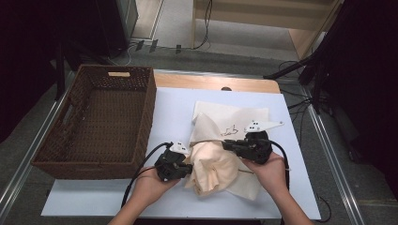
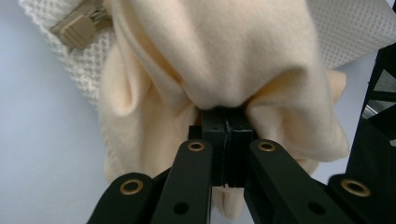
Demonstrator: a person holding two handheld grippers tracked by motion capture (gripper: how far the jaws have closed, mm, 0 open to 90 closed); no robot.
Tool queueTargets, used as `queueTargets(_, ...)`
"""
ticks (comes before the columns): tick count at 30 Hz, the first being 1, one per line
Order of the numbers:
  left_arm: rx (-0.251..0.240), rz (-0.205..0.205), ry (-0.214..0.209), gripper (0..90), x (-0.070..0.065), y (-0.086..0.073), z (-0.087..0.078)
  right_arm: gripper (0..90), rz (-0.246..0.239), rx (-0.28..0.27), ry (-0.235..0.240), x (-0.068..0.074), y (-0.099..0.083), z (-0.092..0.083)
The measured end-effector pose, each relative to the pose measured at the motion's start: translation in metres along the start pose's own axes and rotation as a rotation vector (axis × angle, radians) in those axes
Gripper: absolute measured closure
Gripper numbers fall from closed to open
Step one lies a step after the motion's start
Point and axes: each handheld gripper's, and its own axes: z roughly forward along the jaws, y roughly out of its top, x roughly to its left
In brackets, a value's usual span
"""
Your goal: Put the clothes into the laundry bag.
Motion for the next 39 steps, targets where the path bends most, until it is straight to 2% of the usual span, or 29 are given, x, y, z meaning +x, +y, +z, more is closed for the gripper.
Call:
queueTargets(16, 0.002, 0.038, -0.023, 89.7, -0.009, 0.021, 0.018, 85.9, 0.016, 0.001, -0.040, 0.003, -0.007, -0.004)
queueTargets(27, 0.015, 0.043, -0.035, 89.8, -0.014, 0.047, 0.030, 85.8, 0.021, -0.020, -0.030, 0.011, -0.005, -0.007)
queueTargets(39, 0.009, 0.027, -0.004, 90.0, -0.014, 0.076, 0.040, 85.7, 0.028, -0.050, -0.021, 0.014, -0.001, -0.017)
